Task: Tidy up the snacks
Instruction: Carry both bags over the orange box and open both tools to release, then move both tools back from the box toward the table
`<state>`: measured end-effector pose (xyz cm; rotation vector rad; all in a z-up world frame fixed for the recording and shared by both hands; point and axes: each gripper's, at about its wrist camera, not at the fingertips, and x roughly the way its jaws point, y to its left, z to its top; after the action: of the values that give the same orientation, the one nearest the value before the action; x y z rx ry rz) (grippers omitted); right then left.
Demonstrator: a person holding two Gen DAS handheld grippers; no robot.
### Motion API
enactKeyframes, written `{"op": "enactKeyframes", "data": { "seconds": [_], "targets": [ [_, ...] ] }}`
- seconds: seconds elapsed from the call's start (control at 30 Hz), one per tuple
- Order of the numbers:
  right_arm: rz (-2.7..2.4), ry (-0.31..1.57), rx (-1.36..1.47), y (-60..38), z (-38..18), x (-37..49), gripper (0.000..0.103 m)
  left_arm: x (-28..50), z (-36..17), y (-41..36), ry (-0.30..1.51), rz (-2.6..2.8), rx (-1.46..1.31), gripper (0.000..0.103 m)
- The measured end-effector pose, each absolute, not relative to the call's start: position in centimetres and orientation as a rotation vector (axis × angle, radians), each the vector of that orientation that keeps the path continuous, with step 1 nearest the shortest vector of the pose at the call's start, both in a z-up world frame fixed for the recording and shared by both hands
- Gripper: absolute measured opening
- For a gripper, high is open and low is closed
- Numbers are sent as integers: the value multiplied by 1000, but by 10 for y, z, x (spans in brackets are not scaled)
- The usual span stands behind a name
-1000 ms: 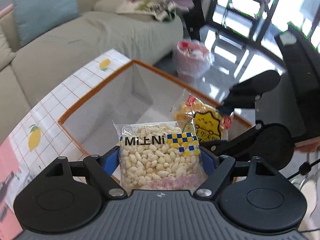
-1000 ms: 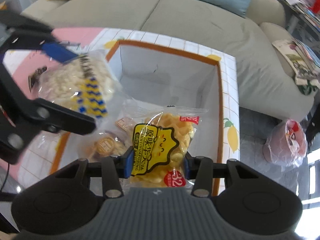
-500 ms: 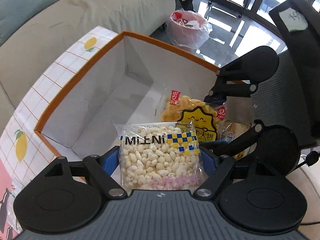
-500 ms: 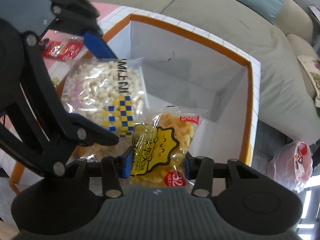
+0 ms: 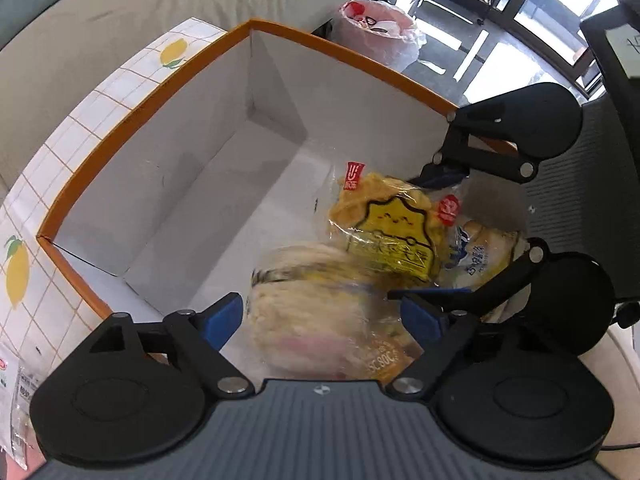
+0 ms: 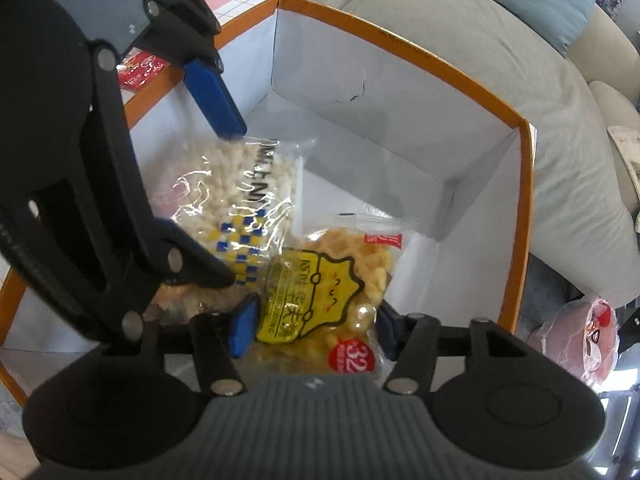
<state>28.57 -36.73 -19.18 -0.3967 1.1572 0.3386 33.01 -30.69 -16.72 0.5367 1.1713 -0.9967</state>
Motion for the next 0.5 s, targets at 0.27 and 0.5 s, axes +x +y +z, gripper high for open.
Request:
{"op": "enactKeyframes", "data": {
  "seconds": [0.27, 0.5],
  "targets": [
    [300, 1164, -366, -370, -173, 286, 86, 326, -148, -297, 1153, -985, 494, 103],
    [271, 1105, -431, -361, -150, 269, 90, 306, -121, -278, 1062, -977, 477, 103]
  ]
}}
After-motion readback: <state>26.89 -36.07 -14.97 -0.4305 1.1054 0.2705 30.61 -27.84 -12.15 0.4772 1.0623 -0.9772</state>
